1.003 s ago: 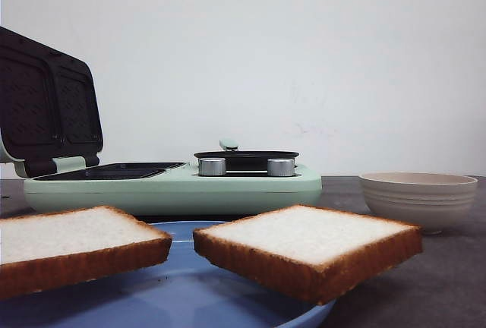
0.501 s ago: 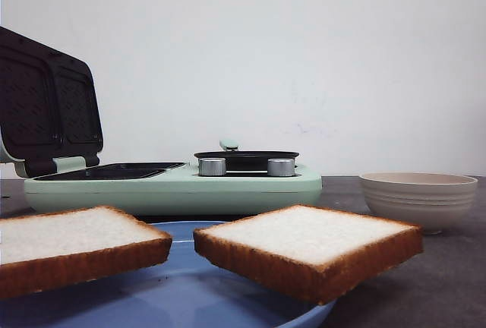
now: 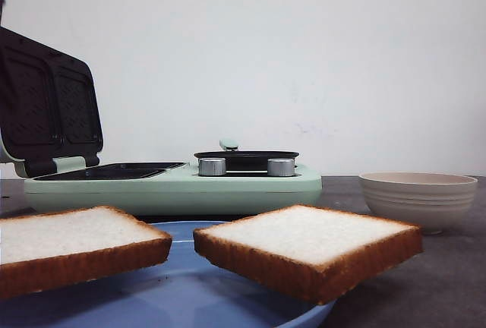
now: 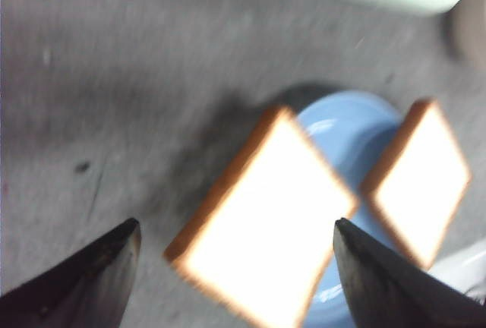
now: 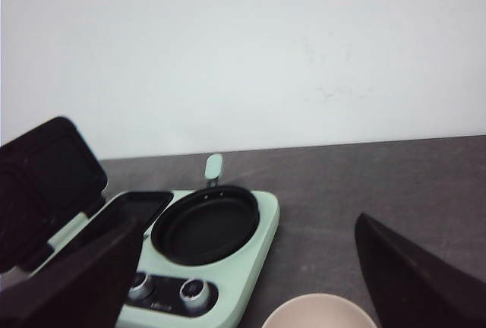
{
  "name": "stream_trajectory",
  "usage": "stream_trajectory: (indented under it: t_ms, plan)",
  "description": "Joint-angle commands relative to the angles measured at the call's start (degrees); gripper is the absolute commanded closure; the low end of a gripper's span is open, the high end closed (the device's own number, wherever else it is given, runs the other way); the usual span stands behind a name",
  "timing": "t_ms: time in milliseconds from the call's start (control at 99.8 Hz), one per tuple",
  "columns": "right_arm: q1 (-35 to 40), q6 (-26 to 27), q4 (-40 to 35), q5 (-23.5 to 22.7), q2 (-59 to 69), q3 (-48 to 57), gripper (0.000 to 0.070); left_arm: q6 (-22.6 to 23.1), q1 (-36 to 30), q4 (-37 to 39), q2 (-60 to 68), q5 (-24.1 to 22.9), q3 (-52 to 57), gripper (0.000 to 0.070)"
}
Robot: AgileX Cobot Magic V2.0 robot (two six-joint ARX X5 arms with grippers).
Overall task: Make breakfast with bread and shrimp
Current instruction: 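Grasp the bread slice nearest the left gripper by its crust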
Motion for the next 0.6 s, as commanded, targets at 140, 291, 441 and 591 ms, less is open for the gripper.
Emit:
stream_trajectory:
  t_ms: [140, 291, 441, 591]
  plan:
    - [1.86, -1.55, -0.50, -0.20, 0.15, 0.59, 0.0140, 6.80, 0.11, -2.16, 7.72, 4.17, 0.44, 0.0257]
    - [2.47, -2.45, -0.50, 0.02, 0.15, 0.59, 0.0140, 8.33, 0.00, -1.79, 12.20, 9.97, 0.44, 0.0257]
    - [2.51, -2.67, -0.50, 0.02, 0.15, 0.59, 0.0140, 8.76, -0.07, -2.36, 16.15, 10.36, 0.44, 0.0257]
    - [2.51, -2.78, -0.50, 0.04, 0.15, 0.59, 0.0140, 9.05, -0.09, -2.56, 19.08, 13.70, 0.44, 0.0257]
